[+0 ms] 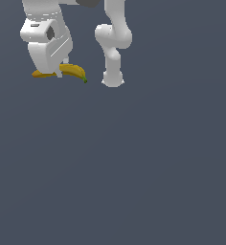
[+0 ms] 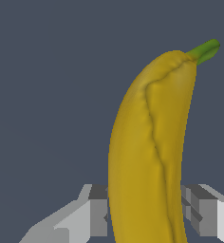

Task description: Pick up the object and move it to a goal position.

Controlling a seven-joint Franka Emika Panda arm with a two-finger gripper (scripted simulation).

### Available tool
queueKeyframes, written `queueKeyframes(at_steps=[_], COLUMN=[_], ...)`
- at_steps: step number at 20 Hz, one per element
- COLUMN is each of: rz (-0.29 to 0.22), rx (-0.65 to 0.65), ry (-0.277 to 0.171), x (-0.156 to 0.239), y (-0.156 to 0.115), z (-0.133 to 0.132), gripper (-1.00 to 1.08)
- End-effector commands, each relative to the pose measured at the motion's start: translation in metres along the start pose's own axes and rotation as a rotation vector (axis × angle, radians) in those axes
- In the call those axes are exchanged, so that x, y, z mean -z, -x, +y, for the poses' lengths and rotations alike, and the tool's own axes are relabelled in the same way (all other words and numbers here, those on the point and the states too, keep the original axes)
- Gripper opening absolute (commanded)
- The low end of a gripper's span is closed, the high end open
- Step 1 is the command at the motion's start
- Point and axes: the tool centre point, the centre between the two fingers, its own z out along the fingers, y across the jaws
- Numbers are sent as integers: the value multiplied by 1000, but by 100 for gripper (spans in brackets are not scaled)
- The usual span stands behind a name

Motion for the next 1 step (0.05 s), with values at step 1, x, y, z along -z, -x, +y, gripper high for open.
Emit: queueKeyframes(at_steps=[1], rz=[0], rx=[1], ry=[1], x=[3], y=[1], z=[-1], gripper=[-100])
